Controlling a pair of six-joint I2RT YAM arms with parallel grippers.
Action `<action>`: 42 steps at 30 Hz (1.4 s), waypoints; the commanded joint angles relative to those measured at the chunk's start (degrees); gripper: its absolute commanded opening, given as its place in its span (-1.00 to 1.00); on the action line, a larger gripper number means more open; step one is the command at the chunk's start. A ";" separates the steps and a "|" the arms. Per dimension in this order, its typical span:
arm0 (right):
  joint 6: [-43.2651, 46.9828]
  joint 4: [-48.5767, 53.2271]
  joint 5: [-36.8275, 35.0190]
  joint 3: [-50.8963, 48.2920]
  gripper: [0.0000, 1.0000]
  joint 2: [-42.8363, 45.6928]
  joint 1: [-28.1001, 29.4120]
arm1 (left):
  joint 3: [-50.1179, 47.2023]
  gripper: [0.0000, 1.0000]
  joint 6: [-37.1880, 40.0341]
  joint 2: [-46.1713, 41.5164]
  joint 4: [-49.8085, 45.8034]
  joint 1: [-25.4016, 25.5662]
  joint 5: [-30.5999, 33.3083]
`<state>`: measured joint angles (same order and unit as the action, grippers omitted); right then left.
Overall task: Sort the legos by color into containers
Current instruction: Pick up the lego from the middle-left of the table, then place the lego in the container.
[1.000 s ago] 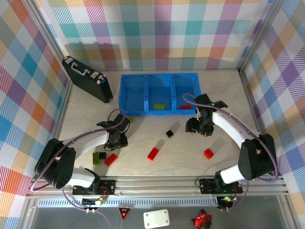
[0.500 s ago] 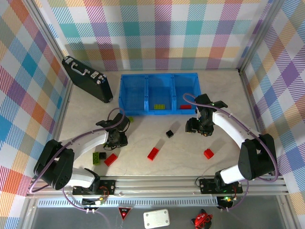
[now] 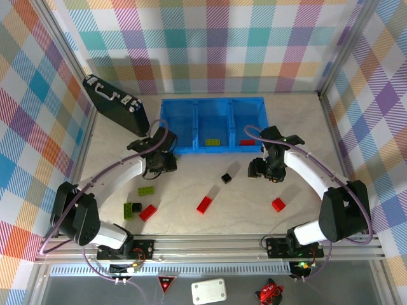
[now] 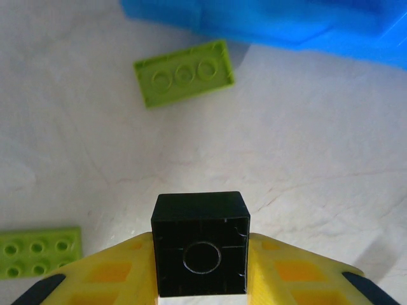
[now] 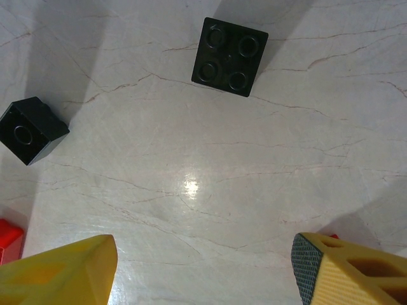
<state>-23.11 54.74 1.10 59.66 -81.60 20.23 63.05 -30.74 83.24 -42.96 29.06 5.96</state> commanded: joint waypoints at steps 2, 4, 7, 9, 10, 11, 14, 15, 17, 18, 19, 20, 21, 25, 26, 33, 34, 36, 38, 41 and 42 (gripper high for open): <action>0.69 1.86 -0.05 -1.27 0.48 1.79 0.34 | 7.05 -0.31 4.03 4.71 -2.85 -1.75 0.43; 0.70 2.15 -0.14 -1.64 0.48 2.19 0.34 | 10.17 -0.31 5.23 6.94 -3.42 -2.39 0.41; 0.80 2.39 -0.48 -2.46 0.48 2.92 0.29 | 14.21 -0.31 6.67 10.19 -3.62 -3.52 -0.59; 0.79 2.48 -0.62 -2.94 0.48 3.28 0.29 | 16.89 -0.31 7.54 12.38 -3.78 -4.31 -1.19; 0.86 2.56 -0.66 -3.18 0.48 3.46 0.33 | 18.19 -0.31 7.87 13.65 -3.87 -4.66 -1.45; 0.77 2.53 -0.66 -3.23 0.48 3.62 0.33 | 19.23 -0.31 8.27 14.77 -3.84 -4.97 -1.72; 0.71 2.70 -0.67 -3.32 0.48 3.82 0.34 | 22.99 -0.31 9.48 18.46 -3.45 -5.83 -2.87; 0.75 2.74 -0.74 -3.32 0.48 3.91 0.27 | 24.51 -0.31 10.06 19.98 -3.73 -6.14 -3.09; 0.77 2.83 -0.84 -3.40 0.48 4.00 0.34 | 27.58 -0.31 11.08 22.79 -4.57 -6.50 -3.13; 0.86 2.83 -0.93 -3.47 0.48 4.00 0.34 | 29.25 -0.31 11.60 24.28 -5.11 -6.77 -3.11; 0.83 2.75 -1.02 -3.72 0.48 4.07 0.30 | 30.73 -0.31 12.10 25.74 -5.49 -6.93 -3.10; 0.83 2.64 -1.02 -3.91 0.48 4.08 0.34 | 32.00 -0.31 12.38 26.96 -5.74 -7.23 -3.21; 0.75 2.57 -1.10 -4.15 0.48 4.17 0.34 | 33.41 -0.31 12.59 28.28 -6.05 -7.51 -3.53; 0.62 2.54 -1.41 -4.51 0.48 4.60 0.38 | 37.94 -0.31 13.15 33.38 -6.39 -8.05 -4.27; 0.59 2.49 -1.50 -4.54 0.48 4.69 0.33 | 38.97 -0.31 13.34 34.57 -6.54 -8.14 -4.21; 0.44 2.30 -2.07 -5.08 0.48 5.31 0.34 | 45.03 -0.32 13.91 42.46 -7.74 -8.75 -4.33; 0.46 2.30 -2.16 -5.08 0.48 5.31 0.34 | 45.61 -0.32 13.87 43.31 -7.67 -8.91 -4.30; 0.46 2.30 -2.16 -5.12 0.48 5.31 0.34 | 46.53 -0.32 14.21 45.03 -7.58 -9.10 -4.21; 0.44 2.30 -2.16 -5.22 0.48 5.36 0.34 | 47.44 -0.32 14.79 46.67 -7.62 -9.19 -3.76; 0.46 2.21 -2.07 -5.34 0.48 5.48 0.29 | 48.98 -0.32 15.27 48.90 -8.36 -9.42 -3.27; 0.44 2.23 -2.07 -5.43 0.48 5.49 0.34 | 49.35 -0.32 15.40 49.41 -8.52 -9.50 -3.21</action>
<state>-23.11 55.99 -0.64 55.05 -77.30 20.23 110.30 -16.82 131.26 -48.99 20.18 2.46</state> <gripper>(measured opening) 0.742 0.342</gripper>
